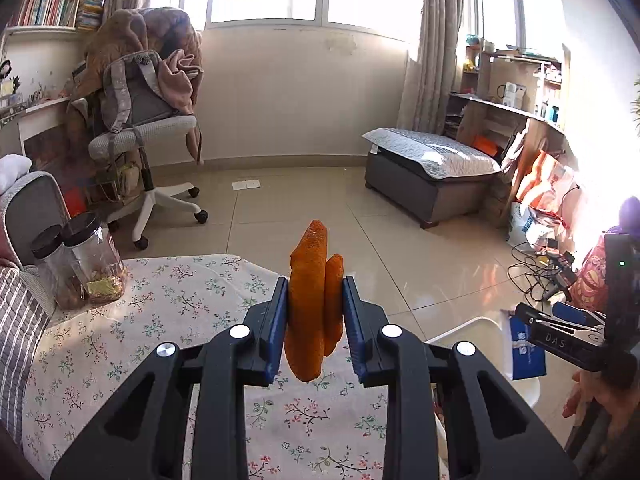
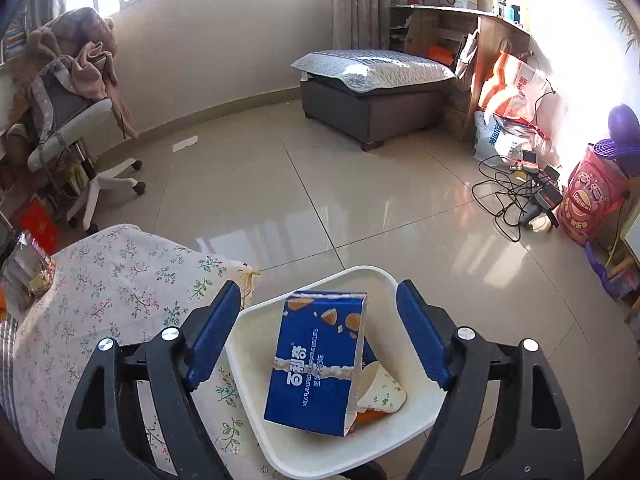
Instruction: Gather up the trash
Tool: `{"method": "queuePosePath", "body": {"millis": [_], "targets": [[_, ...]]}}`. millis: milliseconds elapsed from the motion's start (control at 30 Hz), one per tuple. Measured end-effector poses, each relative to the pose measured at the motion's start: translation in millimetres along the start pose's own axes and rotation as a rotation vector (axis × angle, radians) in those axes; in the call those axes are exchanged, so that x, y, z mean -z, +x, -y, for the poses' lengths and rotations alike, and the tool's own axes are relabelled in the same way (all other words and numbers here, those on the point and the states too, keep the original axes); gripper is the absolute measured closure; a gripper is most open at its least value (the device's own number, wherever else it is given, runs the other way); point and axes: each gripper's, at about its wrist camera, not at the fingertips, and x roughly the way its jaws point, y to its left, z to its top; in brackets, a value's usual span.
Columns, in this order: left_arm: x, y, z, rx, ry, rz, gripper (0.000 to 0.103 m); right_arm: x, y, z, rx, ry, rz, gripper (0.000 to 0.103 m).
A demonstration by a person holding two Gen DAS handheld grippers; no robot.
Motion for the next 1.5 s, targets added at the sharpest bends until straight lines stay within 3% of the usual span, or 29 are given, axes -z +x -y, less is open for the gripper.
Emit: {"method": "queuePosePath", "body": {"millis": [133,333,667,767,833,1000,1133,1333,1500], "targets": [[-6.9,18.3,50.0,0.091,0.028,-0.039,0.075,-5.7,-15.6,35.9,0.020,0.109,0.062,0.015],[-7.4,43.4,121.8,0.192,0.091,-0.091,0.075,-7.3,-32.6,85.6,0.150,0.252,0.152,0.009],[-0.1,75.6,197.1,0.333,0.117,-0.196,0.074,6.4,-39.6,148.5,0.316,0.409,0.181,0.007],[2.6,76.2,205.1,0.347,0.121,-0.226,0.050,10.4,-39.4,155.6,0.336,0.427,0.182,0.007],[4.3,71.9,203.8,0.335,0.123,-0.217,0.033,10.3,-40.5,154.3,0.334,0.421,0.189,0.007],[3.5,55.3,189.4,0.255,0.144,-0.163,0.018,6.8,-51.2,135.1,0.325,0.366,0.241,0.007],[-2.7,29.9,166.9,0.150,0.144,-0.060,0.007,2.3,-64.7,111.2,0.269,0.306,0.295,0.007],[-12.4,-12.8,130.2,-0.001,0.137,0.072,0.007,0.0,-97.1,66.0,0.205,0.201,0.413,0.007],[-17.1,-38.2,82.9,-0.100,0.059,0.105,0.007,18.8,-121.2,26.0,0.126,0.156,0.470,0.007]]}}
